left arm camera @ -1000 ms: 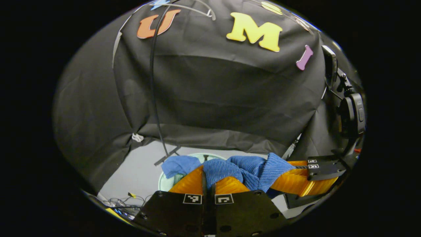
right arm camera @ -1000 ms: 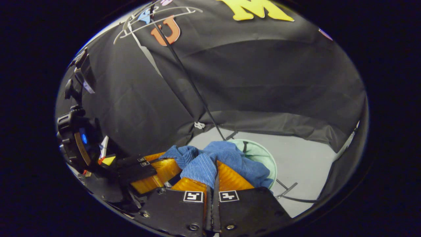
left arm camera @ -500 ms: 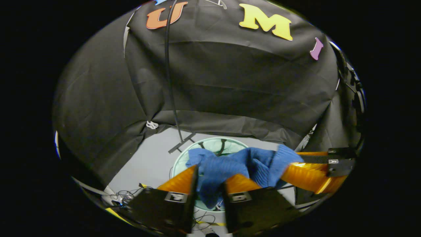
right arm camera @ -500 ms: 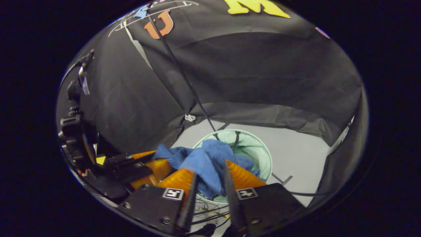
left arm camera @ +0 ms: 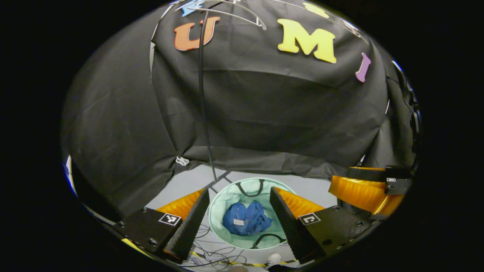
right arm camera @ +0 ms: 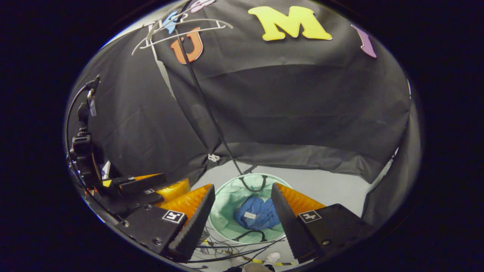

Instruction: Grasp the clothes on the hanger with both hands and then place them into the laundry hamper below.

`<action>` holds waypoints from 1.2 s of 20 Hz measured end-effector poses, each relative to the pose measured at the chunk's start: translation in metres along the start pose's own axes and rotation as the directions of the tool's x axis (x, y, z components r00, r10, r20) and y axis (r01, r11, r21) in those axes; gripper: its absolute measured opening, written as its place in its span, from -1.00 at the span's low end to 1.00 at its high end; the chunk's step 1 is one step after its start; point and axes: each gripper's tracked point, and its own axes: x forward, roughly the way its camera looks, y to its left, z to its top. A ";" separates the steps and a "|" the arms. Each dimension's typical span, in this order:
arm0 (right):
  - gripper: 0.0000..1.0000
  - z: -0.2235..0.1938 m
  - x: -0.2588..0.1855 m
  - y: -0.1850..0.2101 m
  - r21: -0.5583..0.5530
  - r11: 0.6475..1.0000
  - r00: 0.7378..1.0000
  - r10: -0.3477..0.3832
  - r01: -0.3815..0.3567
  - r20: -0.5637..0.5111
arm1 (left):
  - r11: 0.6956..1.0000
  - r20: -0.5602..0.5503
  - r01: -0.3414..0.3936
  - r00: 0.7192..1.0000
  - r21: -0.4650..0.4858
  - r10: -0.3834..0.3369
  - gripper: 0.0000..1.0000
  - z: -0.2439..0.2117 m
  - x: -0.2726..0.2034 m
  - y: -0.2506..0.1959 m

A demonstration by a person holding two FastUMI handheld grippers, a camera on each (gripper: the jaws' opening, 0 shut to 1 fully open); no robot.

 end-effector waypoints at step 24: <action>1.00 0.123 -0.389 0.076 -0.092 0.965 0.736 -0.125 0.247 0.665 | 0.984 0.588 -0.083 0.809 0.156 -0.025 0.99 0.191 -0.349 0.034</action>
